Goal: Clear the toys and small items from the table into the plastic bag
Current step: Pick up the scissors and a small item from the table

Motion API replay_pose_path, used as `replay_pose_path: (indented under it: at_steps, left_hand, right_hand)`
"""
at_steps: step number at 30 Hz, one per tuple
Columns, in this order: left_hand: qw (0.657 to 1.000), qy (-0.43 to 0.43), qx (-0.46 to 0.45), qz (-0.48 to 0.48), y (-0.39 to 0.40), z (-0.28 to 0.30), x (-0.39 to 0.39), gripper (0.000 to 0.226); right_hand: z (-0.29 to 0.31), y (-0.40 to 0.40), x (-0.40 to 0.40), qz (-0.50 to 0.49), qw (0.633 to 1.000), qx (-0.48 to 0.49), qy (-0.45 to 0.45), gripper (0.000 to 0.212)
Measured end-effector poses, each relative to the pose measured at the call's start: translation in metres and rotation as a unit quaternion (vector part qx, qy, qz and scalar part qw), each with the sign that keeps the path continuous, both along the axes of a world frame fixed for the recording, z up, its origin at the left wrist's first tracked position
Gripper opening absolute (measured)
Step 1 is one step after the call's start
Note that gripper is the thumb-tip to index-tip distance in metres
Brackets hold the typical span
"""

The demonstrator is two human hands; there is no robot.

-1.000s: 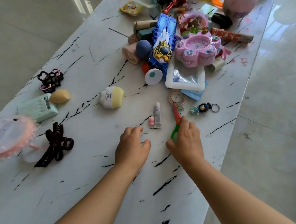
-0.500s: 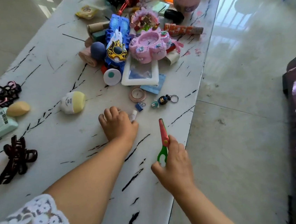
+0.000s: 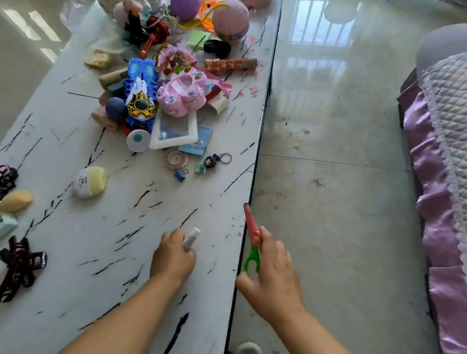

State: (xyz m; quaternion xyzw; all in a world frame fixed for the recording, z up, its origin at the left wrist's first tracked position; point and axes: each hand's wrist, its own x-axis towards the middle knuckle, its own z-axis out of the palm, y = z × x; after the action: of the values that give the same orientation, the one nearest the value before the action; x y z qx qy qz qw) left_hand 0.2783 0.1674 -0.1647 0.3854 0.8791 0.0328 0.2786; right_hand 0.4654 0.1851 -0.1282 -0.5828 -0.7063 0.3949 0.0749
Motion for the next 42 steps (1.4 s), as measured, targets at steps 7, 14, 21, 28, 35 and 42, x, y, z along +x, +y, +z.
replay_pose_path:
  at_steps: [7, 14, 21, 28, 35, 42]
  left_hand:
    - [0.990, -0.119, 0.059, -0.052, 0.007, 0.063, 0.128, 0.015]
    - [0.964, -0.166, 0.102, -0.179, 0.021, 0.132, 0.280, 0.028]
    - [0.916, -0.215, 0.100, -0.324, 0.030, 0.174, 0.474, 0.031]
    - [0.838, -0.249, 0.073, -0.480, -0.002, 0.193, 0.660, 0.034]
    - [0.759, -0.235, -0.026, -0.606, -0.053, 0.180, 0.807, 0.016]
    - [0.734, -0.098, -0.061, -0.669, -0.068, 0.134, 0.886, 0.024]
  right_hand:
    - [0.035, -0.002, 0.106, -0.100, 0.994, 0.037, -0.038, 0.077]
    - [0.084, -0.023, 0.262, -0.226, 0.967, 0.085, -0.078, 0.062]
    - [0.129, -0.077, 0.440, -0.418, 0.899, 0.077, -0.101, 0.073]
    - [0.151, -0.159, 0.592, -0.569, 0.815, 0.093, -0.059, 0.050]
    - [0.124, -0.214, 0.709, -0.659, 0.734, 0.005, -0.166, 0.048]
    - [0.077, -0.204, 0.767, -0.626, 0.746, -0.055, -0.220, 0.039]
